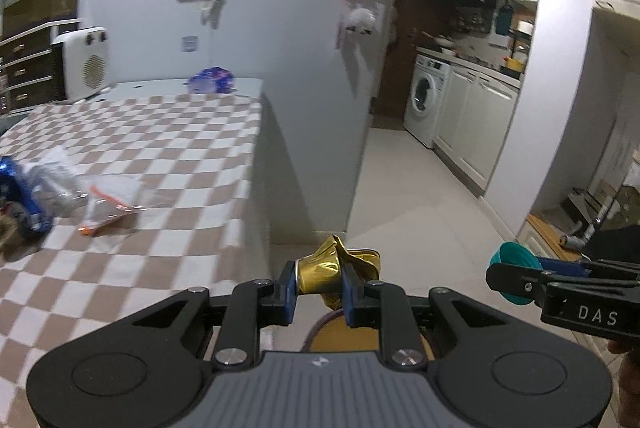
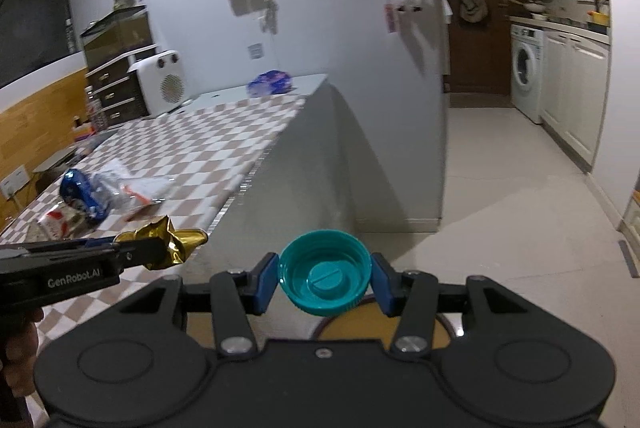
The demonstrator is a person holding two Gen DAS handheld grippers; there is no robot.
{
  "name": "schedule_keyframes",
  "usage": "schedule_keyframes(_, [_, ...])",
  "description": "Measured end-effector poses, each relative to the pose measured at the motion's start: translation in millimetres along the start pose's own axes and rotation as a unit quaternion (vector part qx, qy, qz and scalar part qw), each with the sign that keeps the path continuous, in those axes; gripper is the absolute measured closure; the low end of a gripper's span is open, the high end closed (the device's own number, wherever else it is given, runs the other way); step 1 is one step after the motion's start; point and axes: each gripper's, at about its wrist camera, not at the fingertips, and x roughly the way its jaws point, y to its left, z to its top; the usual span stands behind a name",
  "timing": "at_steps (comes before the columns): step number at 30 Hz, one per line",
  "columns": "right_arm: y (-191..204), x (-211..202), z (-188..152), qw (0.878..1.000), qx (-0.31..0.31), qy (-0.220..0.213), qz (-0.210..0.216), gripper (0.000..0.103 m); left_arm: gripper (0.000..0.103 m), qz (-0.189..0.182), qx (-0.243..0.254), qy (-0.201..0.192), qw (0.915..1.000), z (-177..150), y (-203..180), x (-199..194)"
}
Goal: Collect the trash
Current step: 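Carry the gold wrapper and teal cap over the trash bin with both tools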
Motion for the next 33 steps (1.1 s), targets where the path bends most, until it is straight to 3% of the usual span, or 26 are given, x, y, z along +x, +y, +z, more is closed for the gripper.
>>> schedule_keyframes(9, [-47.2,-1.2,-5.0,0.999,0.028,0.004,-0.033,0.053,0.079,-0.040,0.027,0.027,0.9985,7.8,-49.3,38.4])
schedule_keyframes(15, [-71.4,10.8,-10.6,0.998,0.046,0.017,-0.050,0.053,0.079,-0.063,0.044,0.074,0.9943,2.2,-72.0,79.3])
schedule_keyframes(23, [-100.2,49.5,-26.6,0.994,0.068,0.058,-0.067,0.053,0.079,-0.072,0.055,0.158,0.9833,-9.9,-76.4,147.3])
schedule_keyframes(33, [-123.0,113.7,-48.5,0.985,0.097,0.125,-0.073,0.053,0.079,-0.056,0.060,0.236,0.9683,-36.7,-64.1,217.7])
